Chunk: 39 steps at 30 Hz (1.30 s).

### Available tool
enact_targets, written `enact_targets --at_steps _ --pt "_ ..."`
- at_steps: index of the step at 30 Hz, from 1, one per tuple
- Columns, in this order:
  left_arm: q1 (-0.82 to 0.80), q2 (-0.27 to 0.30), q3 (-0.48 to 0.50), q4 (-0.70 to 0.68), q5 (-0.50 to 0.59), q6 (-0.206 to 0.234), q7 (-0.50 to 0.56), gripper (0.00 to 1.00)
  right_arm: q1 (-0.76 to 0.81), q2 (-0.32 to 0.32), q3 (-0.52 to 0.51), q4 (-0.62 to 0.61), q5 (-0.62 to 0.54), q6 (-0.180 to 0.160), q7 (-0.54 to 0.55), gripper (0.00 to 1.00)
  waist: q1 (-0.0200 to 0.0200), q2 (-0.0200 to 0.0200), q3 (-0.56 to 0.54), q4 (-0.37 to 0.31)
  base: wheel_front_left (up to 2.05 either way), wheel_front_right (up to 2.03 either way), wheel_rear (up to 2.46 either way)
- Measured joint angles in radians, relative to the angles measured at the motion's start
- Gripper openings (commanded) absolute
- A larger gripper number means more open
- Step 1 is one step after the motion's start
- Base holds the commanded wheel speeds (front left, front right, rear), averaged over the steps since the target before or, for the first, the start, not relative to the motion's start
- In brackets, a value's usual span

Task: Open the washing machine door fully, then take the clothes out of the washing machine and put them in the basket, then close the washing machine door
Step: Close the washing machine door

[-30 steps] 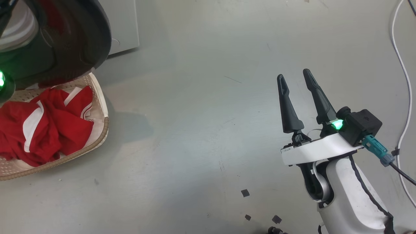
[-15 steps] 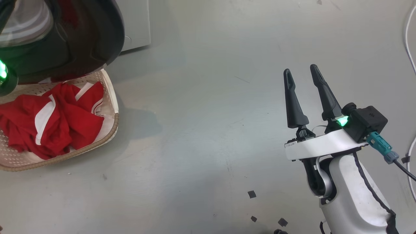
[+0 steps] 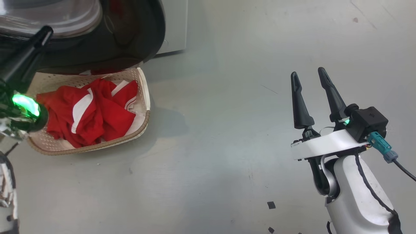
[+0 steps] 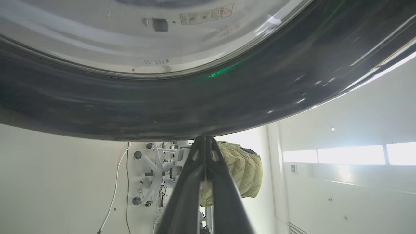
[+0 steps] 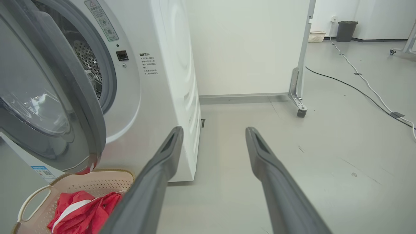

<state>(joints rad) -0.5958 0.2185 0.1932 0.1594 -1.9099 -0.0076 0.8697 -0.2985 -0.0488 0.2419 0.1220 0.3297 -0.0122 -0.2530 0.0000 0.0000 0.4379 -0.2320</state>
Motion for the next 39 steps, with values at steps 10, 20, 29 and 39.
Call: enact_targets --at_steps 10,20,29,39 --pt "0.171 -0.095 0.026 -0.008 0.001 -0.099 -0.037 0.45 0.029 -0.023 -0.027 0.03 -0.025 0.001 0.0 1.0 0.0 0.0 -0.052 0.099 0.0 0.0 0.0" --pt "0.31 -0.146 0.052 -0.029 0.089 -0.113 -0.127 1.0 0.069 -0.028 -0.038 0.054 -0.033 0.011 0.0 1.0 0.0 0.0 -0.112 0.182 0.0 0.0 0.0" --pt "0.421 -0.173 0.091 -0.082 0.2 -0.113 -0.256 1.0 0.111 -0.027 -0.041 0.08 -0.033 0.02 0.0 1.0 0.0 0.0 -0.181 0.238 0.0 0.0 0.0" --pt "0.469 -0.173 0.083 -0.247 0.489 -0.113 -0.463 1.0 0.129 -0.022 -0.043 0.092 -0.033 0.029 0.0 1.0 0.0 0.0 -0.249 0.259 0.0 0.0 0.0"
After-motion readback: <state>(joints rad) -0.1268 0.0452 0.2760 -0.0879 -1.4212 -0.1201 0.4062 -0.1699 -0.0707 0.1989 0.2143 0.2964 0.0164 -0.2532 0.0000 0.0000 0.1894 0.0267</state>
